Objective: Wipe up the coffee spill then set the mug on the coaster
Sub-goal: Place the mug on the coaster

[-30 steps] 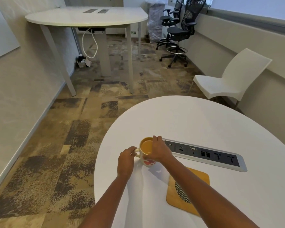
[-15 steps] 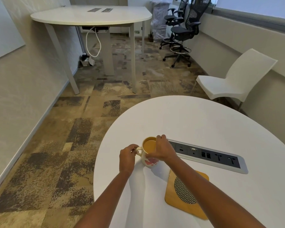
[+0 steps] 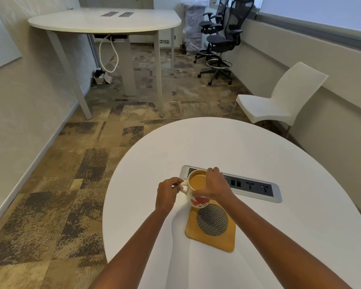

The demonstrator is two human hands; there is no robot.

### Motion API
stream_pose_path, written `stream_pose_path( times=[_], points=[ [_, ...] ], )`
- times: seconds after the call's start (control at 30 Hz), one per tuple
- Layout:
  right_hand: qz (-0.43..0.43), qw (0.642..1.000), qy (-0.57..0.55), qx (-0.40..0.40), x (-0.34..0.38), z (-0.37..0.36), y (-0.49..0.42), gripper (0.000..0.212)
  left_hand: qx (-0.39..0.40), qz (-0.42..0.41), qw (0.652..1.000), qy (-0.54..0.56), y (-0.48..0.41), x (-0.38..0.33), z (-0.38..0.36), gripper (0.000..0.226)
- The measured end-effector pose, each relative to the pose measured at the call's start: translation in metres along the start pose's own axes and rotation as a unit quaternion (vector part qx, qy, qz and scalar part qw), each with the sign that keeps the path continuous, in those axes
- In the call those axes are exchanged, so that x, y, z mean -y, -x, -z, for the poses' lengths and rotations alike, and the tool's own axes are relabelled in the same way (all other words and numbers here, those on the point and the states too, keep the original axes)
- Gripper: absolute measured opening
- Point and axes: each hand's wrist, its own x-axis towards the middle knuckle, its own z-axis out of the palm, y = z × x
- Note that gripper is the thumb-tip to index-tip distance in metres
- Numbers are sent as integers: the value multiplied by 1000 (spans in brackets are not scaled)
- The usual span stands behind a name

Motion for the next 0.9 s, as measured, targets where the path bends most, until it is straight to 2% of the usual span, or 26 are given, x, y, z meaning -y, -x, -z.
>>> stream_pose_path(
  times=[0.37, 0.9],
  points=[
    [-27, 1000, -2, 3, -44, -5, 44, 89, 16, 17, 1000, 1, 42, -7, -43, 19],
    [-56, 998, -15, 0, -47, -26, 52, 95, 7, 33, 999, 5, 52, 6, -51, 17]
  ],
)
